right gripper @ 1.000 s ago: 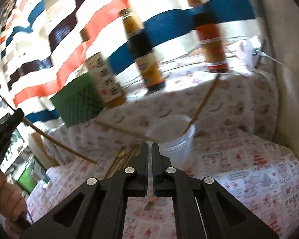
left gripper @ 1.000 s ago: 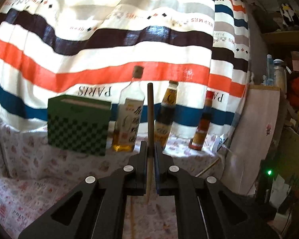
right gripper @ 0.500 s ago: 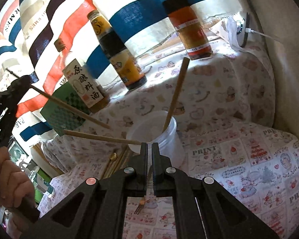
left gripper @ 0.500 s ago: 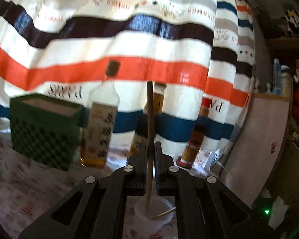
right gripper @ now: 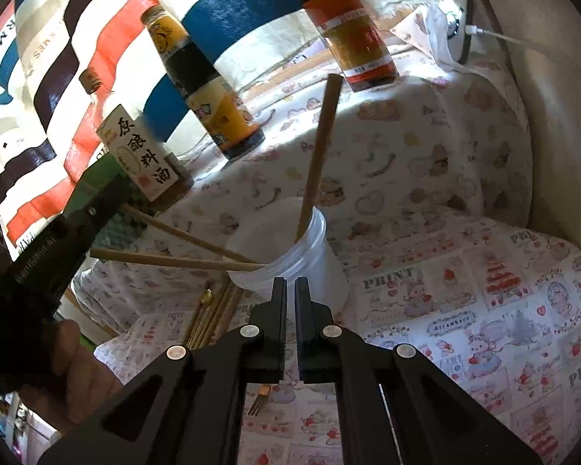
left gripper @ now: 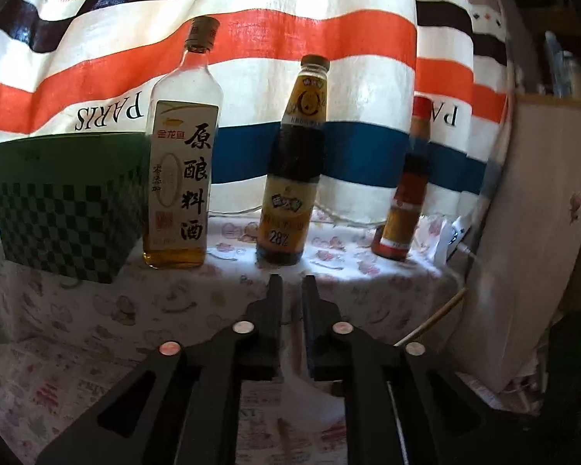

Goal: Organize utensils
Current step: 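Open right tool above the gold fork on the table, then close right tool on the gold fork and lift it, then carry the gold fork over the white cup and open right tool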

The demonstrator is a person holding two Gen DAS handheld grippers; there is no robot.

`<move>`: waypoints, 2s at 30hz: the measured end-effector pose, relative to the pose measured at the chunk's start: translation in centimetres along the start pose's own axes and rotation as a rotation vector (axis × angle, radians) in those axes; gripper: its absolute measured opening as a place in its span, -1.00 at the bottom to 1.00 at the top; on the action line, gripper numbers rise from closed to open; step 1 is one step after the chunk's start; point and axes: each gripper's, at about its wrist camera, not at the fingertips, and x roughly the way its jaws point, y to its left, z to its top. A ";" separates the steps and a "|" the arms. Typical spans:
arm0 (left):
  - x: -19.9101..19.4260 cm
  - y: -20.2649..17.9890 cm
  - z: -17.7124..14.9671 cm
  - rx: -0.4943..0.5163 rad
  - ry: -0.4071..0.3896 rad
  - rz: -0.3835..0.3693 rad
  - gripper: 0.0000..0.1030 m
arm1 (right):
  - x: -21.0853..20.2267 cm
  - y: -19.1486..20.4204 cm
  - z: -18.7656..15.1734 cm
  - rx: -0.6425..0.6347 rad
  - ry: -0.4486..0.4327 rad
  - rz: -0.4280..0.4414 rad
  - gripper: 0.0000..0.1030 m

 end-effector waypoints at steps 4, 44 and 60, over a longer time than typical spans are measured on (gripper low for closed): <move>-1.0 0.4 0.3 -0.019 -0.028 -0.017 -0.03 | 0.1 0.0 -0.1 -0.008 0.005 0.003 -0.83; -12.2 13.7 -7.1 -0.149 0.033 0.291 0.99 | 7.4 8.8 -9.9 -0.365 0.348 -0.228 -0.14; -12.1 14.0 -7.2 -0.159 0.034 0.319 0.99 | 5.9 8.3 -8.8 -0.338 0.284 -0.215 -0.79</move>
